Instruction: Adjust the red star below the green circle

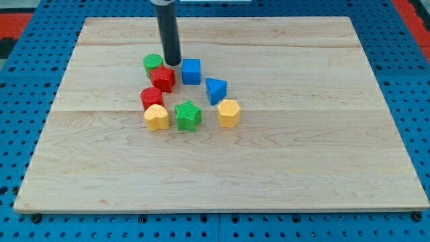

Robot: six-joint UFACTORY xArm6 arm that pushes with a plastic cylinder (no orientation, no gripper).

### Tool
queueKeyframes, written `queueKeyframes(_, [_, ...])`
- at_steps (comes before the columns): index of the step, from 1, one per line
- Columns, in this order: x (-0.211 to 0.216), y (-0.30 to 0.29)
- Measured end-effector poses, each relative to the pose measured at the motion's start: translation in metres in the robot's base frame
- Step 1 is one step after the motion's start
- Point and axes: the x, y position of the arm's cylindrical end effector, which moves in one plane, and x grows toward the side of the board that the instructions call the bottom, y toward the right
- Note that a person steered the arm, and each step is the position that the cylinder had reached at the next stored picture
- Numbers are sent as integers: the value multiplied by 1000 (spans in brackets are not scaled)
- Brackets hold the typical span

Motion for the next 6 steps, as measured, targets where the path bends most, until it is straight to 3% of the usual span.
queueKeyframes(3, [41,53])
queueKeyframes(4, [27,0])
queueKeyframes(5, [68,9])
queueKeyframes(6, [79,57])
